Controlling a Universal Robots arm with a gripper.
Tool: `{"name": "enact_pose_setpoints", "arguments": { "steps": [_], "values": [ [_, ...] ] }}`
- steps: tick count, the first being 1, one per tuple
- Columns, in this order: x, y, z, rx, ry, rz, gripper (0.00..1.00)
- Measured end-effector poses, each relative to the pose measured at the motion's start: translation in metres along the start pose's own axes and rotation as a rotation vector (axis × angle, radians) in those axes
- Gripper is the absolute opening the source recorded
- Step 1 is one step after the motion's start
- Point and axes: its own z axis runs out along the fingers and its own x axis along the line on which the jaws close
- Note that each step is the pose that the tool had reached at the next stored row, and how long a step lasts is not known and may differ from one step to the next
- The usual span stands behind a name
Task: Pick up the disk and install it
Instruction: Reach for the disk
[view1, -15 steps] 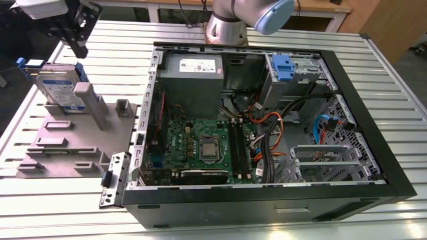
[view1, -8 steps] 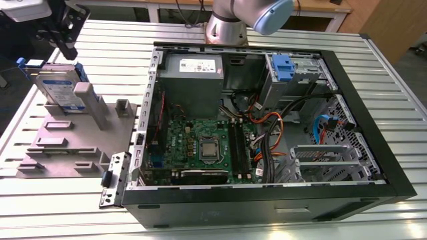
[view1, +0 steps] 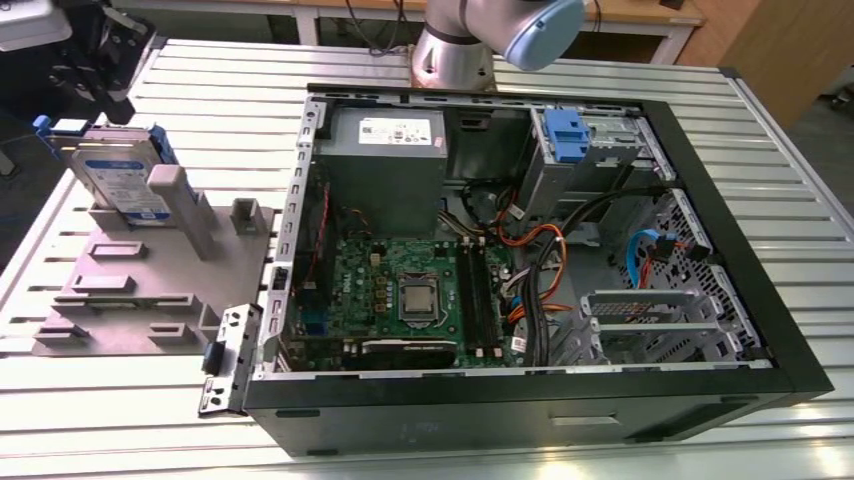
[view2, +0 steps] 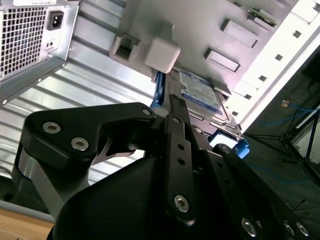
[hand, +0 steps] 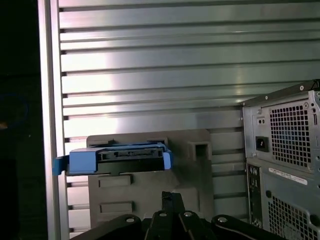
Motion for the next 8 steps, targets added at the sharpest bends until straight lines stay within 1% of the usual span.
{"name": "enact_pose_setpoints", "arguments": {
  "steps": [2, 8],
  "values": [
    [0.0023, 0.0003, 0.0016, -0.0001, -0.0001, 0.0, 0.11],
    [0.0122, 0.0031, 0.0061, -0.0001, -0.0001, 0.0, 0.11]
  ]
}}
